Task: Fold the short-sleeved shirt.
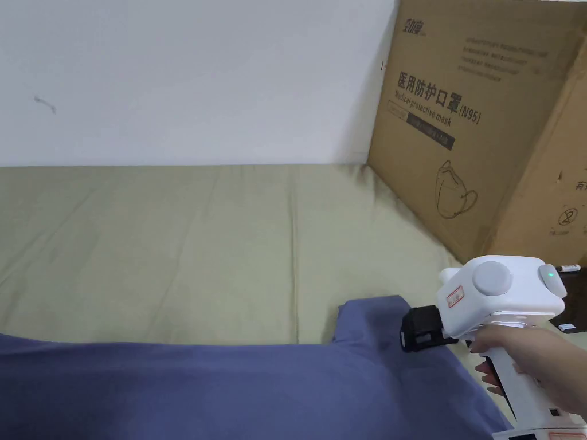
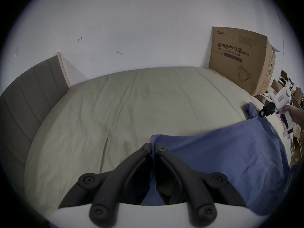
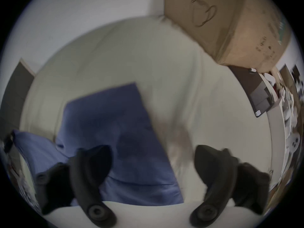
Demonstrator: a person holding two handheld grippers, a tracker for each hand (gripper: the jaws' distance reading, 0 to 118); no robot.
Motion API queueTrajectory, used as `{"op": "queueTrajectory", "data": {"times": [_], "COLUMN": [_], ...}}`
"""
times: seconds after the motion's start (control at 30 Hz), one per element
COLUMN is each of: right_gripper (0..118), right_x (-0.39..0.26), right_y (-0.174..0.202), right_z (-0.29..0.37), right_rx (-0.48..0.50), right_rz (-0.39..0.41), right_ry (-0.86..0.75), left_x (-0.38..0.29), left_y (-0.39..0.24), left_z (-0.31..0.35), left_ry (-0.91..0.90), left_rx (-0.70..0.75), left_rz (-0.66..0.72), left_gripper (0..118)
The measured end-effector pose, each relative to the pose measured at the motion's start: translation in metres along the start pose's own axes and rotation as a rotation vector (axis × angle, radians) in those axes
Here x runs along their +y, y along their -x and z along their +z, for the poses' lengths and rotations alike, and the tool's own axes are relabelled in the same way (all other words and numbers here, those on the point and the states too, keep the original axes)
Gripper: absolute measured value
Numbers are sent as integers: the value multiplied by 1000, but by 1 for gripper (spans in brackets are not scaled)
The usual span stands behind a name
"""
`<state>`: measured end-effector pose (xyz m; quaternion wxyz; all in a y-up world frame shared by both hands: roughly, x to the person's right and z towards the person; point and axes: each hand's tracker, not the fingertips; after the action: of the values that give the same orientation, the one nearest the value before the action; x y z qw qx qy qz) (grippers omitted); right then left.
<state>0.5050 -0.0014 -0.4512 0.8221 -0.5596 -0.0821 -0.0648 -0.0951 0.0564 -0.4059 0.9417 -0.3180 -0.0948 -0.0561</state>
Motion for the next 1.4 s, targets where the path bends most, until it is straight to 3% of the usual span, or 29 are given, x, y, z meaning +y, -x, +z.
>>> {"op": "queueTrajectory", "data": {"times": [0.07,0.1,0.13,0.2,0.23,0.43,0.7,0.9,1.1,1.4], "right_gripper": [47,42,37,6,2,1,1,1,1,1], "right_x": [-11,-17,-18,-21,-25,-26,-1,40,98,175], "right_y": [18,25,27,29,28,17,35,50,73,104], "right_z": [0,4,6,11,16,96,250,348,413,455], "right_rx": [2,-22,-24,25,20,52,54,53,-7,-149], "right_rz": [103,130,144,120,110,43,96,28,12,6], "right_ry": [17,-16,-38,-27,-51,-284,-539,-703,-852,-1088], "left_x": [-1,-3,-5,-13,-17,0,100,185,260,346], "left_y": [6,7,8,10,10,20,39,49,52,44], "left_z": [-7,-8,-7,-7,-5,32,107,155,170,140], "left_ry": [20,31,37,39,52,10,-154,-278,-383,-510], "left_rx": [10,9,7,12,12,18,59,96,138,250], "left_rz": [6,11,11,23,38,66,83,65,58,46], "left_gripper": [4,4,4,4,4,4,3,3,3,3]}}
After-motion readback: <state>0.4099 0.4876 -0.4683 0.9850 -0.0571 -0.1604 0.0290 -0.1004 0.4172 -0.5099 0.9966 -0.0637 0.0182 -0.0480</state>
